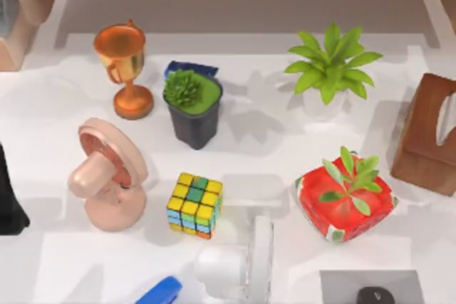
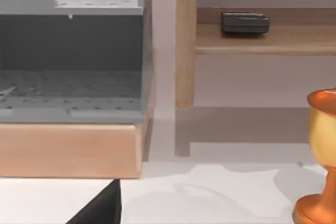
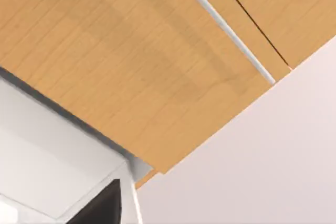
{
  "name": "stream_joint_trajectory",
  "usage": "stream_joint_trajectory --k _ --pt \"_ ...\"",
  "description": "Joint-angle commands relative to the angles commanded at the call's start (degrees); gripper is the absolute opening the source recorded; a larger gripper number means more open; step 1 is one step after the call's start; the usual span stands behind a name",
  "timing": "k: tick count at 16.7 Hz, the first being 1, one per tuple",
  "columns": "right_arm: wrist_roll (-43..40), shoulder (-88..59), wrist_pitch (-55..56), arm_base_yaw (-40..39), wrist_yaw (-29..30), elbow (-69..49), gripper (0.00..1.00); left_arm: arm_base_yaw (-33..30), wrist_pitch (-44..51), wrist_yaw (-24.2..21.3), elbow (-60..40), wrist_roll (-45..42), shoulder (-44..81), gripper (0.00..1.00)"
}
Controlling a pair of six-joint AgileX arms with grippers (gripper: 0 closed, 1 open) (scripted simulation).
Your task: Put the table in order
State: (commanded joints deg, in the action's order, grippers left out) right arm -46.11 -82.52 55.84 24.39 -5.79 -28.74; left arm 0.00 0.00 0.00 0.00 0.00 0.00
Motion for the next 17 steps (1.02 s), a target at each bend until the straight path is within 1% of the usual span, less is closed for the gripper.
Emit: stream_joint_trajectory --k 2,4,6,8,10,12,17 --pt "-11.2 -5.3 11.3 5.2 -1.2 3.3 1.0 0.0 0.0 0.0 0.0 0.0 0.0 1.0" --pt "-21.1 -11.3 20.7 8.4 -2.3 6.1 1.0 0.0 0.0 0.0 0.0 0.0 0.0 1.0" --pt "-29.4 -17.8 28.3 9.3 -3.4 8.3 1.0 0.0 0.0 0.0 0.0 0.0 0.0 1.0" --pt "-35.9 -24.1 34.2 8.7 -4.4 9.5 1.0 0.0 0.0 0.0 0.0 0.0 0.0 1.0" --pt "-40.3 -29.0 38.2 7.4 -5.2 10.1 1.0 0.0 0.0 0.0 0.0 0.0 0.0 1.0" --pt "-42.6 -31.7 40.2 6.3 -5.6 10.3 1.0 0.0 0.0 0.0 0.0 0.0 0.0 1.0" --pt "-43.0 -32.1 40.5 6.1 -5.7 10.3 1.0 0.0 0.0 0.0 0.0 0.0 0.0 1.0"
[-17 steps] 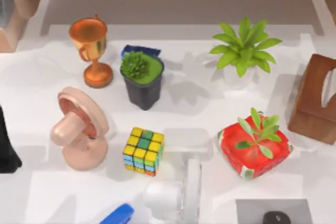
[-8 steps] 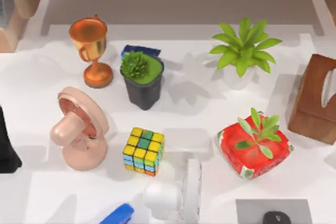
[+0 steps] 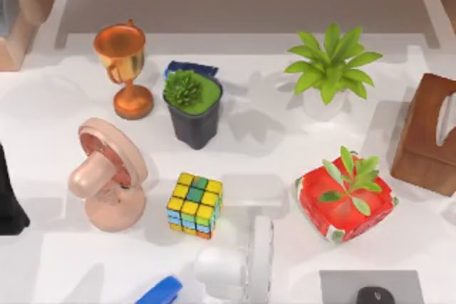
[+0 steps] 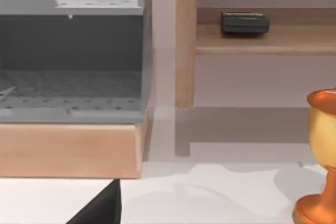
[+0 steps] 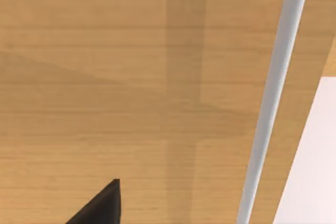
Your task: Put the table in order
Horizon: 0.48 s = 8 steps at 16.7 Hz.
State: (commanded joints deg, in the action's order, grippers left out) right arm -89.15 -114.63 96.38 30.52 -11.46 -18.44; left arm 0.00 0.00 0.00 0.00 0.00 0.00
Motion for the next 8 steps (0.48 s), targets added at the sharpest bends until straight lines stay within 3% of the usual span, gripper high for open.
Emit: stream_joint_trajectory --k 8 --pt "0.0 -1.5 -4.2 -1.2 1.2 -5.7 1.0 0.0 0.0 0.0 0.0 0.0 0.0 1.0"
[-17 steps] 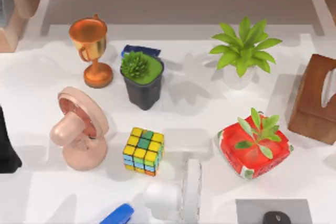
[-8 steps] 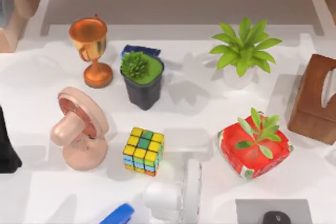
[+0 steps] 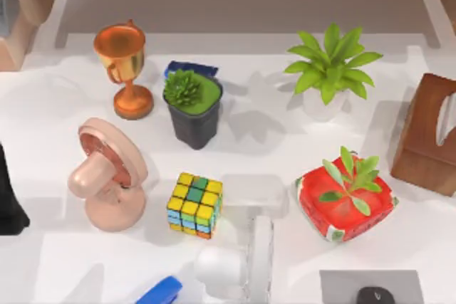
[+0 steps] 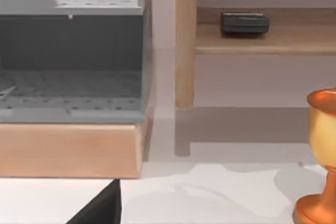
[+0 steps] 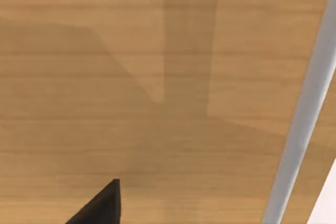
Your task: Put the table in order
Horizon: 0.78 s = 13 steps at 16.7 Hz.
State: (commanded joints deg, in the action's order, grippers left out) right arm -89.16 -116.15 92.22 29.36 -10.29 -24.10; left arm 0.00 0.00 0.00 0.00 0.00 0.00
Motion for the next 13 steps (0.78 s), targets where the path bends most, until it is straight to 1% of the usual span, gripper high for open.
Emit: stream_joint_trajectory --k 3,13 --pt "0.0 0.0 0.0 0.0 0.0 0.0 1.0 0.0 0.0 0.0 0.0 0.0 0.0 1.0" --pt "0.0 0.0 0.0 0.0 0.0 0.0 0.25 0.0 0.0 0.0 0.0 0.0 0.0 1.0"
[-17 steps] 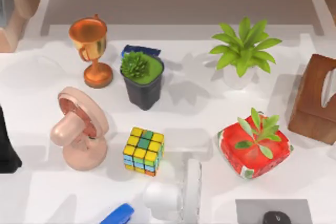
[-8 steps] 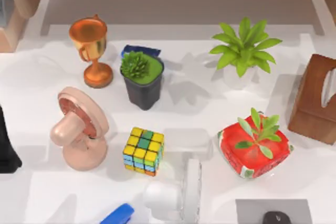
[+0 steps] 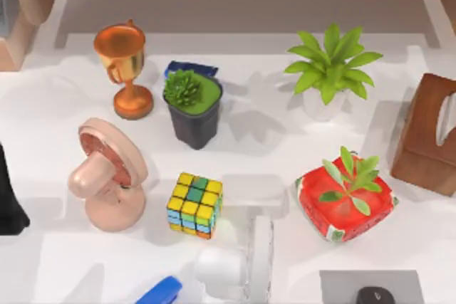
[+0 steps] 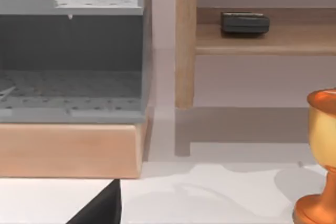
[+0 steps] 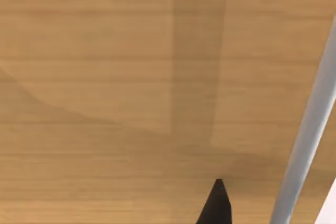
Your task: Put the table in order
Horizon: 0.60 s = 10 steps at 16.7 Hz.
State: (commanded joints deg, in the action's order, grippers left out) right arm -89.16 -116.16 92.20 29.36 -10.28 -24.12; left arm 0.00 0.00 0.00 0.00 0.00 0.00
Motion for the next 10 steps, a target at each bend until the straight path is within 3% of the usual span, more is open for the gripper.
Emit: stream_joint_trajectory --k 3,10 --pt "0.0 0.0 0.0 0.0 0.0 0.0 0.02 0.0 0.0 0.0 0.0 0.0 0.0 1.0" --pt "0.0 0.0 0.0 0.0 0.0 0.0 0.0 0.0 0.0 0.0 0.0 0.0 0.0 1.0"
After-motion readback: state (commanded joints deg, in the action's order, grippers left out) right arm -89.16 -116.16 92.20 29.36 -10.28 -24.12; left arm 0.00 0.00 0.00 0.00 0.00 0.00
